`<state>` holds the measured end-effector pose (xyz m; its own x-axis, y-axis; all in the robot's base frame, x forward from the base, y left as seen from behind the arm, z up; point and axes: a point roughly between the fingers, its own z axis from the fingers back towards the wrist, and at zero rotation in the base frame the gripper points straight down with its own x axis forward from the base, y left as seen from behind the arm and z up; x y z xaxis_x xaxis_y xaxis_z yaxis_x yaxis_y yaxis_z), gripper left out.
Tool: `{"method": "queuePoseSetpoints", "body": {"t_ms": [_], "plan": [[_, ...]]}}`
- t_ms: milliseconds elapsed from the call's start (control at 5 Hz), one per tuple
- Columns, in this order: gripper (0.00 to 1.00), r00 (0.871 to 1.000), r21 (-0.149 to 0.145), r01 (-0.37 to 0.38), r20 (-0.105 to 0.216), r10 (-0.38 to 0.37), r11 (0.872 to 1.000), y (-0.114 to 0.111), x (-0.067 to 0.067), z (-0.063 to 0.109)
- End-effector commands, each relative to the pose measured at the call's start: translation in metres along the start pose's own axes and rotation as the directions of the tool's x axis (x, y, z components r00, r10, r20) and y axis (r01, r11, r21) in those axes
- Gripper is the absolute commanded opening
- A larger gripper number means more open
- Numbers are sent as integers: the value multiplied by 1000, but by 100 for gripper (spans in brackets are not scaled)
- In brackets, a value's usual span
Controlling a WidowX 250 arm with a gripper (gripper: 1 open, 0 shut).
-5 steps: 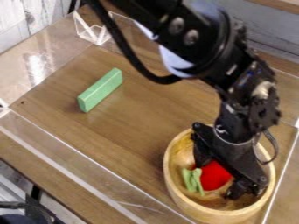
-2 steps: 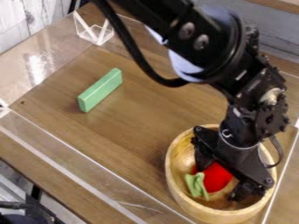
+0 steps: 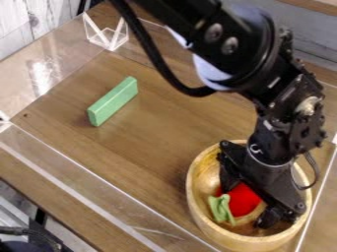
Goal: Move the red object to the left side of the table
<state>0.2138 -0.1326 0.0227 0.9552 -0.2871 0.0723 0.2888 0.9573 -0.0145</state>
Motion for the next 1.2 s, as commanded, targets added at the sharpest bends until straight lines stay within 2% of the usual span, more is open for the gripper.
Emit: {"method": "queuePoseSetpoints", "body": {"t_ms": [0,200,400,600,800,1000], "plan": [[0,999,20,-9,-46,10,1000,-1,1,3],[0,999,46,-14,-43,16,999,-4,-1,33],[0,999,91,-16,-35,19,996,-6,-2,70],[0,998,123,63,-36,-59,990,-10,-2,101],[0,989,140,148,-8,-149,979,-3,-1,126],[0,985,192,168,0,-172,967,14,-2,157]]}}
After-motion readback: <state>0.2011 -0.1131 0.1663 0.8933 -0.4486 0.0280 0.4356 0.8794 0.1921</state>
